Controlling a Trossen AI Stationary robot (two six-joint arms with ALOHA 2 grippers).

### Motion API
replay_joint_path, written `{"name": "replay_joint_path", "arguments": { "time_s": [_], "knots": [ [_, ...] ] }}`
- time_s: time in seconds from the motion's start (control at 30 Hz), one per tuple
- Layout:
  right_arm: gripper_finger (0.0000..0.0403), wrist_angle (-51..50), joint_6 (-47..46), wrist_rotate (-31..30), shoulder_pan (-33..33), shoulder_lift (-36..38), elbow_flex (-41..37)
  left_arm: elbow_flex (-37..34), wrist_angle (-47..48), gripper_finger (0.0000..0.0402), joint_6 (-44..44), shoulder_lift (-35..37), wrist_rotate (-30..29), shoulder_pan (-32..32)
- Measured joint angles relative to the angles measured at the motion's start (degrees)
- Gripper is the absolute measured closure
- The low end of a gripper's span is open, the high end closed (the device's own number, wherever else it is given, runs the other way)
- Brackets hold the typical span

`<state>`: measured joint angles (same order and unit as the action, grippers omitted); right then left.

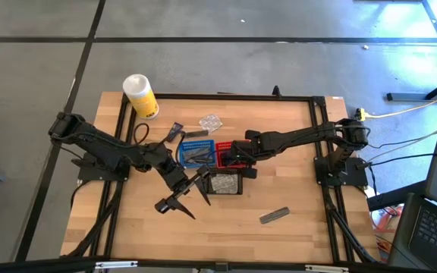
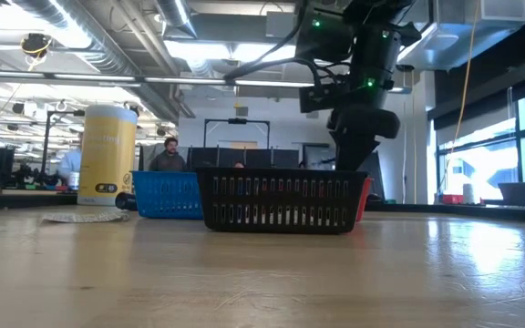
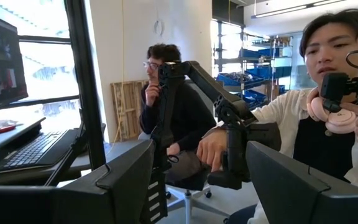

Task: Pick & Place Travel size toiletries
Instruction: Put the blue shaver cream into the red bin, then put the white bandage into the black bin

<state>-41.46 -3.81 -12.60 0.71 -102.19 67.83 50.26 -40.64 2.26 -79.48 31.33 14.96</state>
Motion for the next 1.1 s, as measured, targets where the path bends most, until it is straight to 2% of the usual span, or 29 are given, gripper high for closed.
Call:
{"name": "replay_joint_path", "arguments": {
  "time_s": [0.67,0.83,1.1],
  "knots": [
    [0.0234,0.01,1.77,-2.39,0.02,0.04,0.98,0.00,0.22,0.0148,0.00,0.00,0.00,0.00],
    [0.0233,-0.18,3.53,-3.50,0.72,0.09,5.65,0.00,0.22,0.0148,0.00,0.00,0.00,-0.02],
    [0.0280,-5.44,4.65,-3.04,3.81,0.11,16.03,-0.02,1.97,0.0148,0.14,0.00,0.02,-0.02]
  ]
}}
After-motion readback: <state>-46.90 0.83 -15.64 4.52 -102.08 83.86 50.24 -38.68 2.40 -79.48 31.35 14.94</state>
